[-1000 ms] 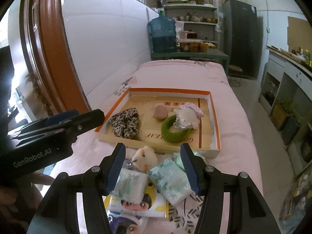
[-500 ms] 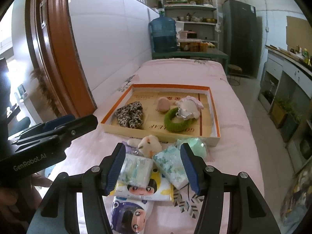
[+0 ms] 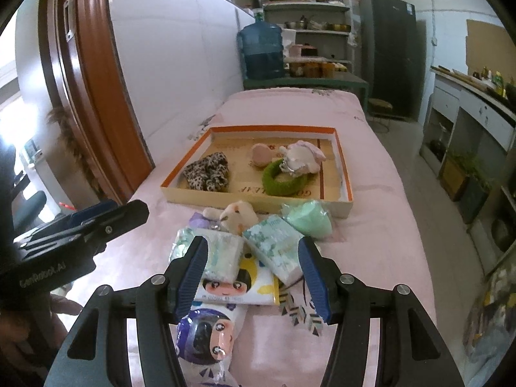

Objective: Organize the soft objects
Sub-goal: 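Lower the right gripper onto the clear-wrapped wipes pack and close it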

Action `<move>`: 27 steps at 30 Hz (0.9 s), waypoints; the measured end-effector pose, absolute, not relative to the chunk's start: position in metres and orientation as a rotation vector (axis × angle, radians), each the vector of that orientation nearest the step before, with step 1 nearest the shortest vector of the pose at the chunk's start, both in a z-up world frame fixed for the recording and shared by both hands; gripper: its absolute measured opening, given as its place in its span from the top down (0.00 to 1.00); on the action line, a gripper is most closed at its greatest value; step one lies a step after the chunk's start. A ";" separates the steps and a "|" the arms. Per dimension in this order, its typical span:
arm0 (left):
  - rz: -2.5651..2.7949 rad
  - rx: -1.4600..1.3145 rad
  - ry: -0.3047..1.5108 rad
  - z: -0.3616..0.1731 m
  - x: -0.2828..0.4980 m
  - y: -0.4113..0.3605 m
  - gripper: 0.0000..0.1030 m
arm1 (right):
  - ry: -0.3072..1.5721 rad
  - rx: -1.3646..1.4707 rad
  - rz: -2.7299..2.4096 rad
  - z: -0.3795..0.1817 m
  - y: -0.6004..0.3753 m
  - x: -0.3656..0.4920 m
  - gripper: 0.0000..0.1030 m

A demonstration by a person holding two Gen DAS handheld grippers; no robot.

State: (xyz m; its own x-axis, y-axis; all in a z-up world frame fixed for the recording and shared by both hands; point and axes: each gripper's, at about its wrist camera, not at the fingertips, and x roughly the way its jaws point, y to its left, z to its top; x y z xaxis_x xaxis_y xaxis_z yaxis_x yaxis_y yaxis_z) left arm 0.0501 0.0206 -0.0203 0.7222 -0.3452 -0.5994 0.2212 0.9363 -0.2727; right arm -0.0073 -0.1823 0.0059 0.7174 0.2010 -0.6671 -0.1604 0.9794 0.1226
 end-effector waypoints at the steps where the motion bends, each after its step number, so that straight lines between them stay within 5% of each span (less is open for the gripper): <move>1: -0.318 -0.189 0.700 -0.022 0.049 0.020 0.36 | 0.746 0.058 0.199 0.005 -0.183 -0.008 0.42; 27: -0.261 -0.213 0.736 -0.069 0.039 0.041 0.36 | 0.860 0.128 0.317 -0.042 -0.163 0.013 0.42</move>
